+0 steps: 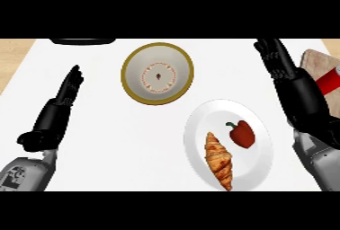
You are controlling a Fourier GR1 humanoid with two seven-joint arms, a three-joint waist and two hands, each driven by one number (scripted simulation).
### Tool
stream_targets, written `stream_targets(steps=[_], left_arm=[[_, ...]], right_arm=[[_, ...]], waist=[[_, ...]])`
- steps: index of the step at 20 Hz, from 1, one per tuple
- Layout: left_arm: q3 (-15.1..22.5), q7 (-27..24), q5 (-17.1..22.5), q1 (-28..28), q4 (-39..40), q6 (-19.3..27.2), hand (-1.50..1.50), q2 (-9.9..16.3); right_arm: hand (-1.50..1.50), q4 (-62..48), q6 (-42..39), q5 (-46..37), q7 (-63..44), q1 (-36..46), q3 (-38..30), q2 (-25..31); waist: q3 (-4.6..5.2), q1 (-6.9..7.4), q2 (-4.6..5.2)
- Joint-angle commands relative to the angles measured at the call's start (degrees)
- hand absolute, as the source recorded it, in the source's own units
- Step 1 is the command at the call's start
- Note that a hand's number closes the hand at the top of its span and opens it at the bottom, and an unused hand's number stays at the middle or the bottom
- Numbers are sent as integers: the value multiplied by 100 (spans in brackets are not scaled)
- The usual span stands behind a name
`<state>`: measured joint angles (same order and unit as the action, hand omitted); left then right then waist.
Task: Pick the bell pepper from the plate and place it in the bowl
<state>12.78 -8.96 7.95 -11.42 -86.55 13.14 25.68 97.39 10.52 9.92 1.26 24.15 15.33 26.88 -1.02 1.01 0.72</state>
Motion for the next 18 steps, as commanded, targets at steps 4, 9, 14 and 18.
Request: stream_targets(steps=[4,9,14,18], left_arm=[[63,494,210,26,71,133,0,-463],[102,853,451,175,240,317,0,-879],[248,858,337,253,149,319,0,-1008],[246,1109,143,87,108,367,0,-1189]], right_arm=[[150,-342,-1621,91,41,-831,1217,338],[-150,-568,106,-1396,1010,-1692,1010,342],[-150,-650,-188,-442,3027,-2648,868,-405],[-150,82,-473,-368,2857,-2626,156,125]], waist=[[99,-87,-36],[81,-376,-71],[89,-197,-72],[102,-151,-82]])
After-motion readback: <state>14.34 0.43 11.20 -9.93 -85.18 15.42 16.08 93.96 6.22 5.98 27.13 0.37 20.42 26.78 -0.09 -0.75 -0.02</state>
